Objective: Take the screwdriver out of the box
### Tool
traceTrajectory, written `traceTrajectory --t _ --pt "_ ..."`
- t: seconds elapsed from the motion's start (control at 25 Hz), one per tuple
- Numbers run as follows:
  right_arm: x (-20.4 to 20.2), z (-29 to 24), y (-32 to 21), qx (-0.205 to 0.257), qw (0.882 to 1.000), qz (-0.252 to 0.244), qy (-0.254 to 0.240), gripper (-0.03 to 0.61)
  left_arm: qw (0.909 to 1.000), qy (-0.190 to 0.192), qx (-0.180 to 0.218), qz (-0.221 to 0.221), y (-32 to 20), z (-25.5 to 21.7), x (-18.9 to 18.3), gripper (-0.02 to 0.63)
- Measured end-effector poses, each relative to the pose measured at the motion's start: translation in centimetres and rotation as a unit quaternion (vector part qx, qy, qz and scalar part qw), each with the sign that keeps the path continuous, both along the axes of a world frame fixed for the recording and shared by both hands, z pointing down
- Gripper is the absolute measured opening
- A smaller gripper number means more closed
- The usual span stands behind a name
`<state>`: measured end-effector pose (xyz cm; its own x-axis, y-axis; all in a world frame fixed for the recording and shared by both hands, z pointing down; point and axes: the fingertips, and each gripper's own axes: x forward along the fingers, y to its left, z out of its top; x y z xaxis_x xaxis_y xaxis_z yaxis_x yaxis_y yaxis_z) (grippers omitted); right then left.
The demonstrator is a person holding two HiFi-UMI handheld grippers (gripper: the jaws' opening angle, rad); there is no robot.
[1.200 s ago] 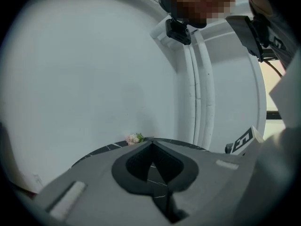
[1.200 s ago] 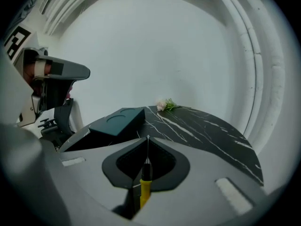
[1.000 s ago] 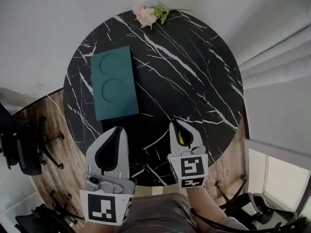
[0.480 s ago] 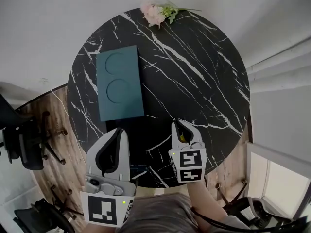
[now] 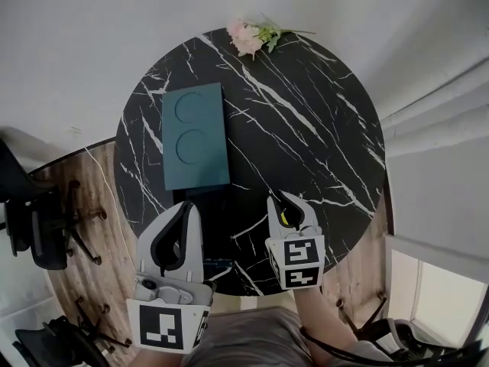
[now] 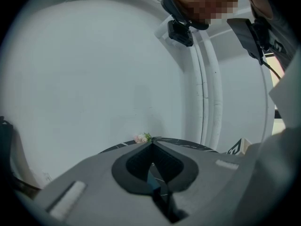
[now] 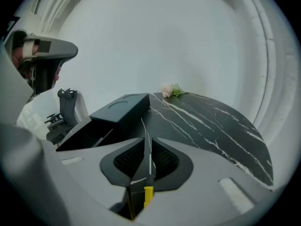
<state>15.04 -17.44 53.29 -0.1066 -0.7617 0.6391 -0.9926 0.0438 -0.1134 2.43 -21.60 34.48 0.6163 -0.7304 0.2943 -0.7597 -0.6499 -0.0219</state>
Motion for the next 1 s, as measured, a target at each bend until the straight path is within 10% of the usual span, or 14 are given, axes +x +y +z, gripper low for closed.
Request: traceTrajectory --t 0.32,0.68,1.0 --pt "-0.4 -12.4 -1.3 0.137 0.99 -0.014 0.014 0.055 0.9974 0.031 0.064 -0.016 -0.2 -5.2 -1.6 0.001" --pt "-1.9 -28.4 -2.3 0.301 0.953 -0.03 0.031 0.034 0.9846 0.071 0.154 -0.041 -1.0 -13.4 -3.7 0.0" --pt "-3.9 -32.1 -1.2 0.339 0.938 -0.049 0.046 0.025 0.9783 0.079 0.185 -0.049 -0.9 -16.1 -4.7 0.0"
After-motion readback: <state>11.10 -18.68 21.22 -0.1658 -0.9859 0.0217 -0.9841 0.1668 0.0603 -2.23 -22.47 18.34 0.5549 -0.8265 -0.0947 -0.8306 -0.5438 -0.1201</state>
